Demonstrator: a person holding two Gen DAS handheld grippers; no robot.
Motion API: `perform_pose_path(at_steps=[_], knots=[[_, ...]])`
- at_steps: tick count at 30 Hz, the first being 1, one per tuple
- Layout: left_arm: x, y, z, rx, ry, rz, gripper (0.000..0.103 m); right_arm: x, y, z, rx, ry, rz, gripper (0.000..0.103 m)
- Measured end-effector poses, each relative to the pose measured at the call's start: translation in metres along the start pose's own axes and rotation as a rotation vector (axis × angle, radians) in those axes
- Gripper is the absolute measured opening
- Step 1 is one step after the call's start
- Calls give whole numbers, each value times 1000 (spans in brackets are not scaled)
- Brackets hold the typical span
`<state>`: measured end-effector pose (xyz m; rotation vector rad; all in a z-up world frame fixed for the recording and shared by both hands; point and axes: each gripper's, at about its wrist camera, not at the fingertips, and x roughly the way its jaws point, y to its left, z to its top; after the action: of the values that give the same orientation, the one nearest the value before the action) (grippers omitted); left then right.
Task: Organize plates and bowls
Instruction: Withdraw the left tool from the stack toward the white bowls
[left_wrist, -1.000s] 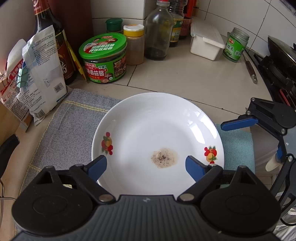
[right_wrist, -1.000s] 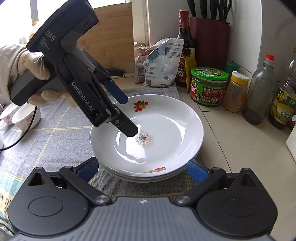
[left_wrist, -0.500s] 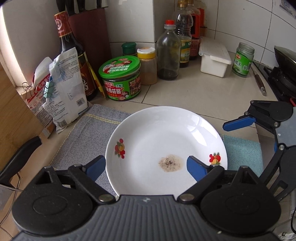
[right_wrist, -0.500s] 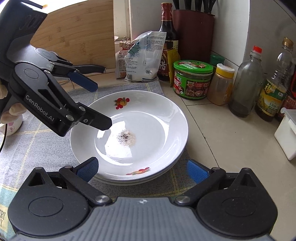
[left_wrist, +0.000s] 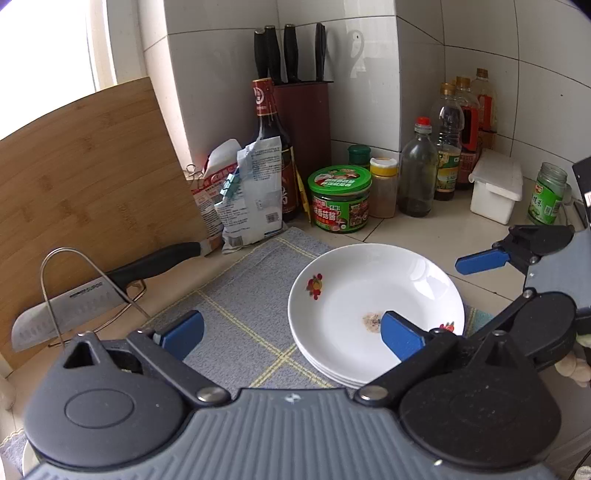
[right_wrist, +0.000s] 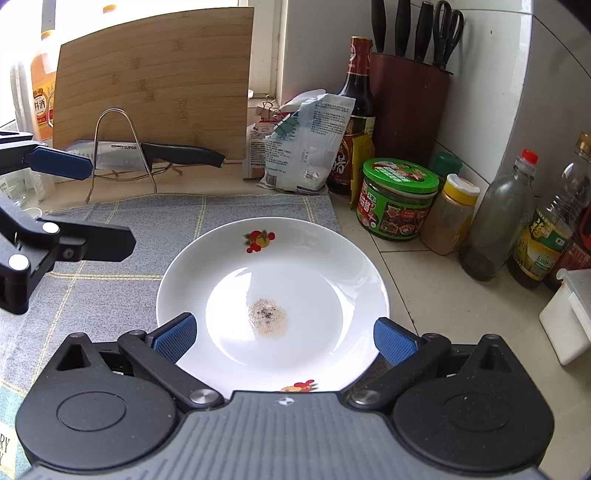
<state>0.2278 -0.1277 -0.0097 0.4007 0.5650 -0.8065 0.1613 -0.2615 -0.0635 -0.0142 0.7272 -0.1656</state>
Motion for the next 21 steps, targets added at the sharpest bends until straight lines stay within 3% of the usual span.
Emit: perform_pose_path(at_steps=[4, 10, 21], knots=[[-22, -2, -20, -5, -12, 89, 102, -5, 15, 4, -35, -31, 16, 103], [-53, 16, -53, -108, -4, 132, 102, -9, 48, 6, -66, -45, 50, 103], [-136, 92, -132, -178, 37, 231, 102, -32, 171, -4, -165, -31, 44, 103]])
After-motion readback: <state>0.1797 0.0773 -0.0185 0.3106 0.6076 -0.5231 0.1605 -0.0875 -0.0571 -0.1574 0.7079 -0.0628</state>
